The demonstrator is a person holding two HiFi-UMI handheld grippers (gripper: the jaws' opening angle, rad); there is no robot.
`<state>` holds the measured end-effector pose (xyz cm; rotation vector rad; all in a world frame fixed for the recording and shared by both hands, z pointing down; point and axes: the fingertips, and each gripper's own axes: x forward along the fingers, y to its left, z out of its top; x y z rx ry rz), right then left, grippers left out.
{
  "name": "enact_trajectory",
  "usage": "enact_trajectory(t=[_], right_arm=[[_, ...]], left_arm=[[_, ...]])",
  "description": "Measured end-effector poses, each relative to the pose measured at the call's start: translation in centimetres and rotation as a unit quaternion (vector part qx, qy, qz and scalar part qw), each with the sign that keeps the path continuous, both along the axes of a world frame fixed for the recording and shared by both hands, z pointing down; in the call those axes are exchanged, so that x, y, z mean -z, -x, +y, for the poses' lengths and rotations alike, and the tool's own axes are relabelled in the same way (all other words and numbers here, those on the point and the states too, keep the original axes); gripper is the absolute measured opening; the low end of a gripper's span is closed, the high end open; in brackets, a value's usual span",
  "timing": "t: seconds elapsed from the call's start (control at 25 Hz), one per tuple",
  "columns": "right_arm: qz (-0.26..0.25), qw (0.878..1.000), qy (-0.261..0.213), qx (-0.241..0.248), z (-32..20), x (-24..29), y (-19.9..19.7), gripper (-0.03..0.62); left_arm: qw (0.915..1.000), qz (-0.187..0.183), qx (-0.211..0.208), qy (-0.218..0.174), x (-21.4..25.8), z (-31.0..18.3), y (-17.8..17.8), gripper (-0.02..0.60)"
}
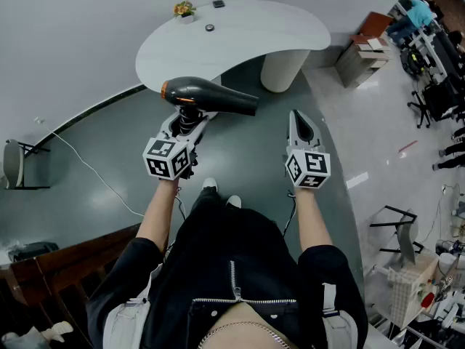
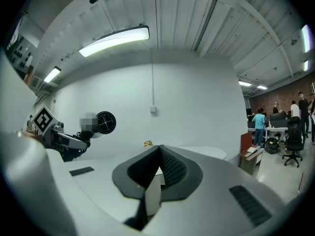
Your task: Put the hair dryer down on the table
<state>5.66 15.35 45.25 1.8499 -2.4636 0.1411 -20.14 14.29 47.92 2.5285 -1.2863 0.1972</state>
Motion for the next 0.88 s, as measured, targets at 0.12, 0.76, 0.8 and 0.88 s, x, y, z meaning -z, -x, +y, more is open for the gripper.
enact_trajectory(t=[0.12,0.76,0.8,0.88], right_arm=[[-0.004,1.000,-0.006,0.007,-0.2,0.1,-0.2,0.006],[-0.017,1.000,0.005,0.009,0.1,-0.7,-1.0,0.006],[-0.017,1.000,0.006,0.009,0.0,-0.7,-1.0,0.006],[-0.017,1.000,0.006,0.008,-0.1,-0.7,-1.2,0.006]], left_arm=[[1.0000,0.001,0.003,0.001,-0.1,-0.3,-0.3,0.256],[0.9999,0.004,0.009,0.007,-0.1,-0.3,-0.6,0.256],[0.9999,0.003,0.008,0.007,-0.2,-0.4,-0.6,0.256],[1.0000,0.002,0.006,0.007,-0.2,-0.7,-0.7,0.256]])
